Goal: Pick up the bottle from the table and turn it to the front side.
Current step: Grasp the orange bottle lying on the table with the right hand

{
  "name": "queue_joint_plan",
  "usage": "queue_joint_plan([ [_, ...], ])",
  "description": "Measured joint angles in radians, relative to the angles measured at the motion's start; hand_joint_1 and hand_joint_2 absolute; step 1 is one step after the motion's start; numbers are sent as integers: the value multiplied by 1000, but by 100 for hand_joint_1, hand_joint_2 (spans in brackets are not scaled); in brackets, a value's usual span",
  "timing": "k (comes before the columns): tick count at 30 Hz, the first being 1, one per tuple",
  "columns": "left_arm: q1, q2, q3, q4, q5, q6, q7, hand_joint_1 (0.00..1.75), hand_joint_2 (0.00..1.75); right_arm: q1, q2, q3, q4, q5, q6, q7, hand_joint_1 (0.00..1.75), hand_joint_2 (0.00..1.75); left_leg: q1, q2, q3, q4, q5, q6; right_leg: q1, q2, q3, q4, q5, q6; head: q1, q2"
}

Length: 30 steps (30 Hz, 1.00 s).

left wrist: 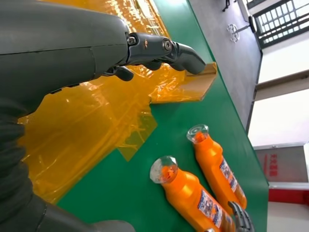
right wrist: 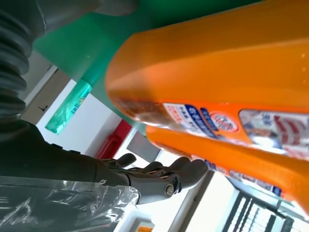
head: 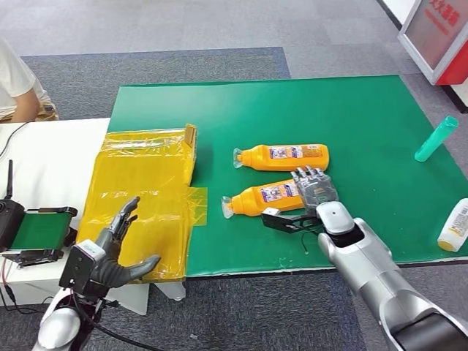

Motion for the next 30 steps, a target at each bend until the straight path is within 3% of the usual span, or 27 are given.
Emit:
queue_joint_plan([
  [14,13,-1,-31,8,36,-30,-28,0,175,-102,68,46,182,-58,82,-45,0,175,0,0,0,0,0,0,0,0,0,0,0,0,0,0],
  [26,79,34,-102,-132,80,-53,-114,0,175,-182,92,62,292,-117,181,-103,0,175,0,0,0,0,0,0,0,0,0,0,0,0,0,0],
  [28,85,43,-111,-147,87,-54,-114,0,175,-192,96,66,306,-124,193,-105,13,175,0,0,0,0,0,0,0,0,0,0,0,0,0,0],
  [30,87,50,-117,-157,90,-54,-114,0,175,-198,100,69,316,-129,202,-108,90,175,0,0,0,0,0,0,0,0,0,0,0,0,0,0],
])
